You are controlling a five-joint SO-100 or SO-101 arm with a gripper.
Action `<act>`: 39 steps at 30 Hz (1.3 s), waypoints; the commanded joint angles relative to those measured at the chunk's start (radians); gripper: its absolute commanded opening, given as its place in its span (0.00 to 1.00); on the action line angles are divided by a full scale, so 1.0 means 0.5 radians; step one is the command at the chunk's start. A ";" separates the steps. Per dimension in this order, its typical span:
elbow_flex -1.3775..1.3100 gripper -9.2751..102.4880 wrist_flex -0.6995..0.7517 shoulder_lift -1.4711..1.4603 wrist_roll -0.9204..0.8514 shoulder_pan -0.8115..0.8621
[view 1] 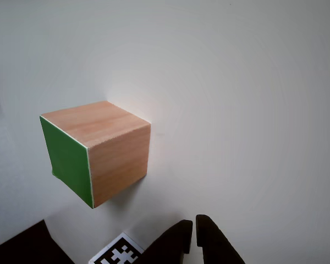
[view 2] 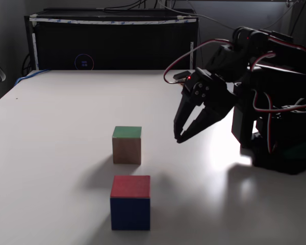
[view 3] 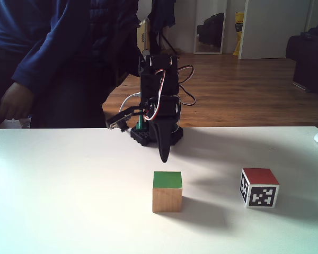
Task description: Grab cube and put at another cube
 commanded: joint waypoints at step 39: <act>-1.077 0.33 -0.135 -1.015 0.117 -0.021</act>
